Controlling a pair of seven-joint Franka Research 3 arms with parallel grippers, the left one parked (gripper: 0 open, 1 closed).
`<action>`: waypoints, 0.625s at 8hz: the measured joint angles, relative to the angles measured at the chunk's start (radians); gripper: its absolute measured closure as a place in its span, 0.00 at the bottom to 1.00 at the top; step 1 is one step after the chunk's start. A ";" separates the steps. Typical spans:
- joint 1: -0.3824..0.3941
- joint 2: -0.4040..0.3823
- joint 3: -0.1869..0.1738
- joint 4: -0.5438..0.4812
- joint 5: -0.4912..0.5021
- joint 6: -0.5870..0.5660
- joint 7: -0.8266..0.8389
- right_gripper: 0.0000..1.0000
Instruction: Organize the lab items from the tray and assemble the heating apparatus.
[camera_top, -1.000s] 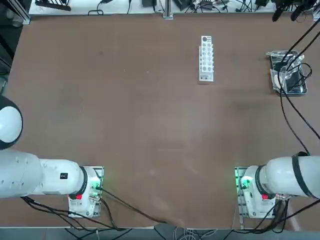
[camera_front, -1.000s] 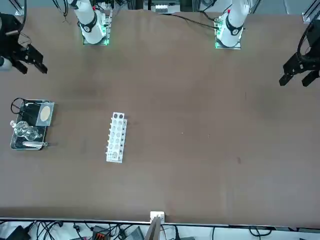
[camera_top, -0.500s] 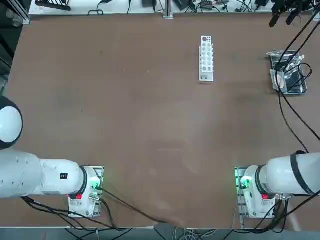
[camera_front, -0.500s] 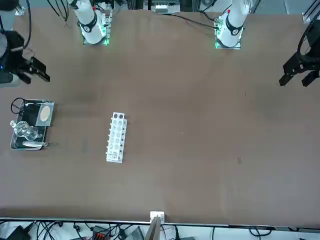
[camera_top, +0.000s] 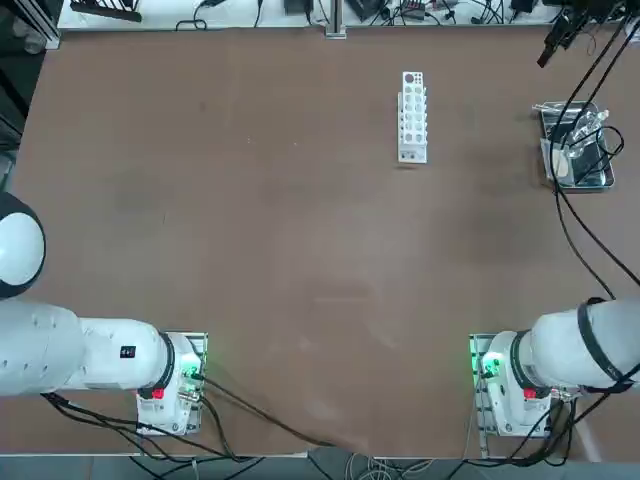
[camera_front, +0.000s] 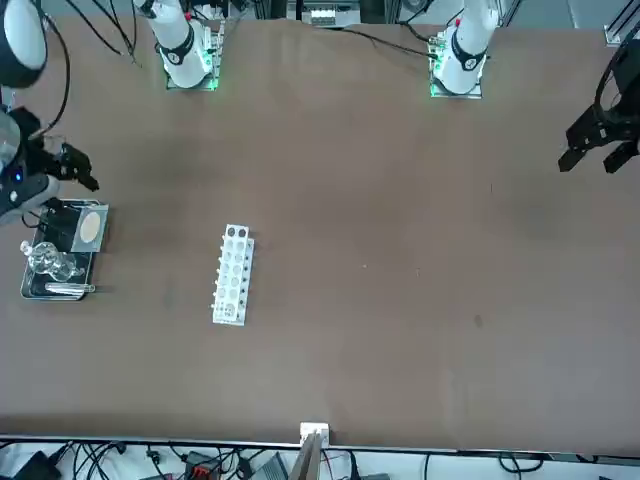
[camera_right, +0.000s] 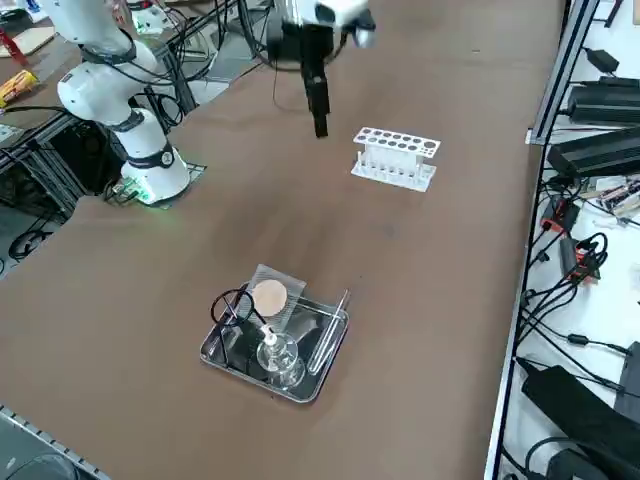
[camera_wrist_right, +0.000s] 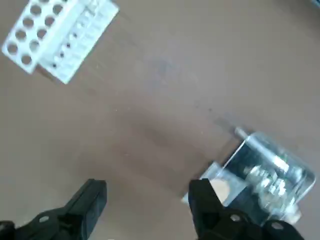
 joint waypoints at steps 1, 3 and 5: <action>-0.015 0.034 -0.001 -0.005 0.000 0.045 -0.129 0.00; -0.053 0.100 -0.001 -0.008 0.004 0.130 -0.388 0.00; -0.101 0.170 -0.002 -0.009 0.025 0.208 -0.592 0.01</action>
